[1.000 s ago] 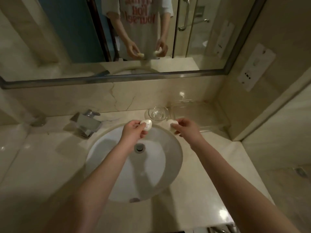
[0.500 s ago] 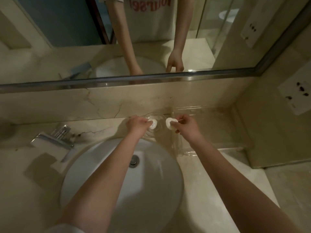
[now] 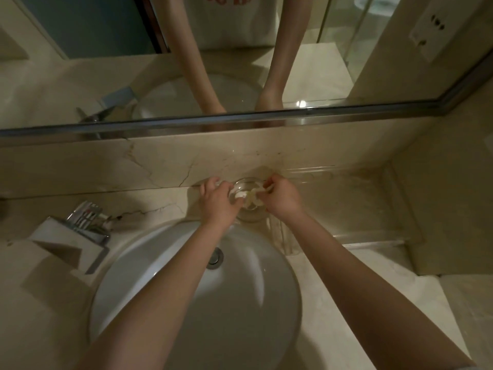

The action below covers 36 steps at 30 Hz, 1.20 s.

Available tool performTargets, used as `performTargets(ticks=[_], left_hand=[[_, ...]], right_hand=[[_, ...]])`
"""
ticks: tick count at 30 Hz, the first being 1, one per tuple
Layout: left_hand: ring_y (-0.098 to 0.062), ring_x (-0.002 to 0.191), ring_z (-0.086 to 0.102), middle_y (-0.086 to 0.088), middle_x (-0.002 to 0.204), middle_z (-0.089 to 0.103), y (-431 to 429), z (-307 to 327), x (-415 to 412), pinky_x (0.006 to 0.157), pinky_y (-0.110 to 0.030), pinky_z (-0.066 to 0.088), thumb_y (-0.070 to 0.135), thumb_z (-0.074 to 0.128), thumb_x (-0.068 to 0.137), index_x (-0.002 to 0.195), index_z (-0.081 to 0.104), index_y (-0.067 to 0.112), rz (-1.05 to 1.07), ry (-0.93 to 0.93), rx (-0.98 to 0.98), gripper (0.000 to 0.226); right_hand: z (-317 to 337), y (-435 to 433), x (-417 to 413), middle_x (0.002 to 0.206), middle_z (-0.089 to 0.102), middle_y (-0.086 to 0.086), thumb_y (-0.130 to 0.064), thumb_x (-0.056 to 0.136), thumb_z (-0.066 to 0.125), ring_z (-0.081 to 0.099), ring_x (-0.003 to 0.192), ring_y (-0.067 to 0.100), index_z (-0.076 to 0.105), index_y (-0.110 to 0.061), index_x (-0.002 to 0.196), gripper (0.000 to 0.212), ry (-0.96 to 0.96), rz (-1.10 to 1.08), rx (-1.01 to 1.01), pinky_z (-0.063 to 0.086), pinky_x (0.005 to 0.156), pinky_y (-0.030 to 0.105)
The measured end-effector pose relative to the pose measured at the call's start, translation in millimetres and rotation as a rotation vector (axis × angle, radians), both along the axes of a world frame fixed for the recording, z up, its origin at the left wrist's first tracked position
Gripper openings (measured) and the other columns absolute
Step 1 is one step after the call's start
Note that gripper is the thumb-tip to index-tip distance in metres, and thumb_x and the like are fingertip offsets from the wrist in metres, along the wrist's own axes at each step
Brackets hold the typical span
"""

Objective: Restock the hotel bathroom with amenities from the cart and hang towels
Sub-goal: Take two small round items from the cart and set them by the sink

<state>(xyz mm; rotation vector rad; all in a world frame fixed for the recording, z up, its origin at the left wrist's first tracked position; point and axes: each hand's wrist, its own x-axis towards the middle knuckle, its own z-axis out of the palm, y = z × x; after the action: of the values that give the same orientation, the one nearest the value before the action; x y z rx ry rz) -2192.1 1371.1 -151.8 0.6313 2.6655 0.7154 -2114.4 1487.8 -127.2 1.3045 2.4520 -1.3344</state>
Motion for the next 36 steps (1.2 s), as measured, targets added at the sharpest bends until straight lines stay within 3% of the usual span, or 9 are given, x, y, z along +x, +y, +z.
performTargets(ticks=[3, 7, 12, 17, 22, 29, 36], left_hand=[[-0.025, 0.134, 0.023, -0.004, 0.143, 0.036, -3, -1, -1, 0.110, -0.036, 0.028, 0.027, 0.065, 0.082, 0.119, 0.061, 0.021, -0.092, 0.026, -0.002, 0.038], [-0.024, 0.138, 0.016, -0.003, 0.147, 0.030, -5, 0, -2, 0.113, -0.034, 0.021, 0.026, 0.068, 0.079, 0.127, 0.057, 0.024, -0.200, -0.001, -0.039, 0.049], [-0.024, 0.138, 0.016, -0.004, 0.145, 0.032, -4, -2, -4, 0.113, -0.036, 0.021, 0.026, 0.070, 0.078, 0.120, 0.062, 0.022, -0.240, 0.023, -0.041, 0.043], [-0.023, 0.135, 0.021, -0.003, 0.142, 0.036, -10, -6, -8, 0.110, -0.038, 0.026, 0.037, 0.076, 0.072, 0.113, 0.064, 0.021, -0.254, 0.057, -0.040, 0.046], [-0.023, 0.136, 0.019, -0.004, 0.142, 0.033, -1, -6, -1, 0.111, -0.039, 0.024, 0.041, 0.076, 0.069, 0.115, 0.062, 0.019, -0.282, 0.073, -0.027, 0.053], [-0.023, 0.126, 0.027, -0.004, 0.130, 0.040, 2, -1, -5, 0.101, -0.032, 0.026, 0.029, 0.071, 0.073, 0.109, 0.066, 0.018, -0.289, 0.120, -0.051, 0.038], [-0.023, 0.123, 0.032, -0.003, 0.125, 0.043, -1, 2, -17, 0.104, -0.033, 0.029, 0.028, 0.072, 0.076, 0.117, 0.065, 0.023, -0.317, 0.107, -0.040, 0.042]], right_hand=[[-2, -3, -5, 0.107, 0.067, 0.013, -0.024, 0.084, 0.063, 0.061, 0.102, 0.032, 0.060, -0.017, 0.102, 0.020, -0.087, 0.021, 0.105, 0.047, 0.078, 0.030], [-2, -2, -3, 0.110, 0.067, 0.014, -0.022, 0.085, 0.061, 0.061, 0.104, 0.032, 0.062, -0.016, 0.109, 0.024, -0.109, 0.061, 0.170, 0.047, 0.080, 0.030], [-2, 4, 1, 0.114, 0.065, 0.015, -0.024, 0.089, 0.059, 0.060, 0.105, 0.032, 0.063, -0.013, 0.114, 0.028, -0.138, 0.187, 0.264, 0.047, 0.080, 0.030], [-1, 7, 8, 0.132, 0.044, 0.010, -0.031, 0.089, 0.058, 0.056, 0.110, 0.031, 0.055, -0.017, 0.128, 0.041, -0.186, 0.380, 0.415, 0.048, 0.085, 0.035], [-3, 10, 17, 0.128, 0.042, 0.007, -0.044, 0.078, 0.068, 0.043, 0.117, 0.028, 0.054, -0.027, 0.129, 0.057, -0.183, 0.495, 0.569, 0.044, 0.088, 0.036], [-7, 12, 14, 0.126, 0.045, 0.007, -0.040, 0.077, 0.067, 0.041, 0.118, 0.027, 0.056, -0.027, 0.129, 0.055, -0.174, 0.500, 0.598, 0.040, 0.091, 0.037], [-10, 10, 11, 0.126, 0.045, 0.005, -0.042, 0.078, 0.064, 0.039, 0.120, 0.026, 0.058, -0.029, 0.126, 0.050, -0.173, 0.471, 0.612, 0.035, 0.094, 0.038]])
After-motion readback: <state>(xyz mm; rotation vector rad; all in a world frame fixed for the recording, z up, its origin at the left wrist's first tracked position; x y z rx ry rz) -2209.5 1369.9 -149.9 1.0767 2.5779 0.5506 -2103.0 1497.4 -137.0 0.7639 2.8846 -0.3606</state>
